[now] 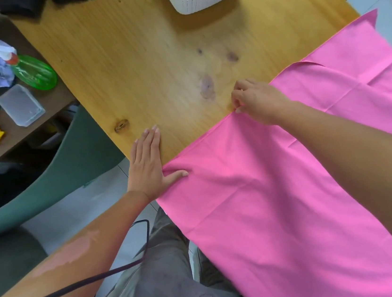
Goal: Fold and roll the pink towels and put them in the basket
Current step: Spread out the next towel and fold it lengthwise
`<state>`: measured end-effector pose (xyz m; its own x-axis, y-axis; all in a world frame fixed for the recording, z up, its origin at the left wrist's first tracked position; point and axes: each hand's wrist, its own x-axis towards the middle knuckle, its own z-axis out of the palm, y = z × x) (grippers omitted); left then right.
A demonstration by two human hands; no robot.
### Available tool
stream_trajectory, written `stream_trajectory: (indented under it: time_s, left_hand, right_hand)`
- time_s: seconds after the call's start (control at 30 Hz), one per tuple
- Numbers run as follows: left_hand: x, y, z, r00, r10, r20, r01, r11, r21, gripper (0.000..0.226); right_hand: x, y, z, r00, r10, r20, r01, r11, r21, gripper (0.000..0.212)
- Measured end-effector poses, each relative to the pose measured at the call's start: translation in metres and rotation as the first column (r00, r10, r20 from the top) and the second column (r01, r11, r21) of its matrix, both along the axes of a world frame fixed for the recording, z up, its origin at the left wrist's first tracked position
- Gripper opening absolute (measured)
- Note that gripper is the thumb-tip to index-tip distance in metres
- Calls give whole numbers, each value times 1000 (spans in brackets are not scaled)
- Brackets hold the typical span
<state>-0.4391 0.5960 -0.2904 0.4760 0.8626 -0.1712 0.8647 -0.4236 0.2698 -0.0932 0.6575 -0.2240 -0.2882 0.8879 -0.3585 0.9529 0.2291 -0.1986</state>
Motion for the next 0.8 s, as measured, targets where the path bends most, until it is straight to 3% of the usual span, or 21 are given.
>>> stream_trajectory:
  time_s: [0.23, 0.43, 0.67, 0.8]
  left_hand:
    - [-1, 1, 1, 999, -14, -44, 14, 1000, 4, 117]
    - [11, 8, 7, 996, 37, 80, -39, 999, 11, 94]
    - [113, 43, 27, 970, -161, 182, 156, 987, 45, 69]
    - [182, 46, 18, 963, -195, 187, 196, 980, 11, 78]
  right_hand:
    - [8, 5, -3, 998, -67, 12, 66, 995, 76, 12]
    - [6, -3, -11, 968, -245, -55, 250, 962, 114, 15]
    - [71, -14, 1, 879, -475, -42, 472, 856, 211, 18]
    - [124, -23, 7, 790, -612, 46, 575, 764, 293, 31]
